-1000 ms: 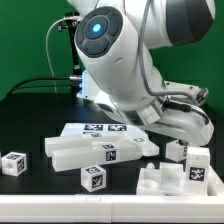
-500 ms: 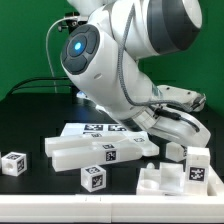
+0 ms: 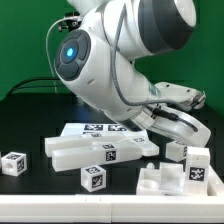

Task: Assemble chair

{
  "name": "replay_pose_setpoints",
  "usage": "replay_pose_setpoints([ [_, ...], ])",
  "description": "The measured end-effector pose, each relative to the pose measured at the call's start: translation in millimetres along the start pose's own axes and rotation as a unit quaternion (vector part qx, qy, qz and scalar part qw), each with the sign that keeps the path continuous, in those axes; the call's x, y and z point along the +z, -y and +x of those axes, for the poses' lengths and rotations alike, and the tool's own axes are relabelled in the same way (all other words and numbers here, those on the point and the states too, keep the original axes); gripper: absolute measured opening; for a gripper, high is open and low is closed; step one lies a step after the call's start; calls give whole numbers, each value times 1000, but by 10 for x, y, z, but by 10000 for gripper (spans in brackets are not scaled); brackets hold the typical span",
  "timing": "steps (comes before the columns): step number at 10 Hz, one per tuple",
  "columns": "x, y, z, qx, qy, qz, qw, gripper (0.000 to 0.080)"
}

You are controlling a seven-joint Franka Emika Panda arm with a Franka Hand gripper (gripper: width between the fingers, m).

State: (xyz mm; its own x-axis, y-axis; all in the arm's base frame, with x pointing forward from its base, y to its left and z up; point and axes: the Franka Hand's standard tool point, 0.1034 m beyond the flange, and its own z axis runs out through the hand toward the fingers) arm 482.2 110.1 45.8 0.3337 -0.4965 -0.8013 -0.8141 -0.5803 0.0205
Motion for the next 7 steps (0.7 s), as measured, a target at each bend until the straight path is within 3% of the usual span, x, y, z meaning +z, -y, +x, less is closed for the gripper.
replay_pose_setpoints([
  [3, 7, -17, 23, 1, 0, -1, 1000, 648],
  [4, 21, -19, 43, 5, 2, 3, 1000, 648],
  [6, 71, -62, 182, 29, 20, 24, 999, 648],
  [7, 90, -88, 220, 37, 22, 24, 999, 648],
])
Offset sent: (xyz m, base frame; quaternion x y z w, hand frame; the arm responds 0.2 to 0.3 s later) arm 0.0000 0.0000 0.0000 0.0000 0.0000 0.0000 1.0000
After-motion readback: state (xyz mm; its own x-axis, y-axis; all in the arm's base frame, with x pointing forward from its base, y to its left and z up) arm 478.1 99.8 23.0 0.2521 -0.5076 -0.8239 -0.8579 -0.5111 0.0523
